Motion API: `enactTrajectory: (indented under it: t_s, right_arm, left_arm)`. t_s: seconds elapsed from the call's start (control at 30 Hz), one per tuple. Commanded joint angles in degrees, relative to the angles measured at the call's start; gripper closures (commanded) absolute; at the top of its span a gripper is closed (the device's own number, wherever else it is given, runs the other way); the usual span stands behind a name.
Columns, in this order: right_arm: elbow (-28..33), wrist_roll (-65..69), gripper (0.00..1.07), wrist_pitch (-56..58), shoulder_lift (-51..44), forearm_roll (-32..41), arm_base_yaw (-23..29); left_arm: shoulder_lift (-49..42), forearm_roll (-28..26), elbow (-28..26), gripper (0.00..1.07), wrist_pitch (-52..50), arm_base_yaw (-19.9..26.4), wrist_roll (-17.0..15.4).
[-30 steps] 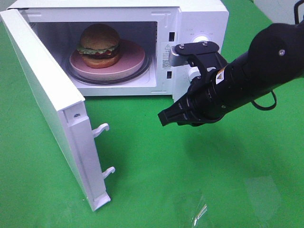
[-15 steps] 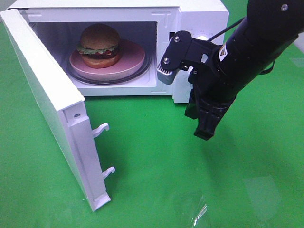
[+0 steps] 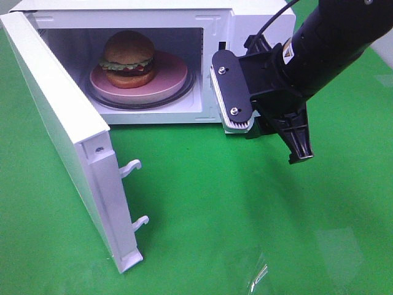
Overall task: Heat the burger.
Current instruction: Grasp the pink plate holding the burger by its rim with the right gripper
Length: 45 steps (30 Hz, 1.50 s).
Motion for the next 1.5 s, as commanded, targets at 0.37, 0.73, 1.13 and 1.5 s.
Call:
enactTrajectory:
  t_s: [0.37, 0.73, 1.13, 1.5]
  right_arm:
    - [-3.0, 3.0, 0.09, -6.5, 3.3, -5.8, 0.2]
    - [-10.1, 3.3, 0.11, -7.0, 9.9, -6.0, 1.0]
    - [-19.7, 11.2, 0.13, -8.6, 19.8, -13.3, 4.2]
    - [-26.5, 11.2, 0.14, -10.1, 27.7, -11.2, 4.2]
  left_arm:
    - [-0.9, 0.0, 0.2, 0.06, 0.1, 0.2, 0.2]
    - [-0.9, 0.0, 0.2, 0.06, 0.1, 0.2, 0.2]
    - [-0.9, 0.0, 0.2, 0.06, 0.1, 0.2, 0.2]
    - [-0.9, 0.0, 0.2, 0.06, 0.1, 0.2, 0.2]
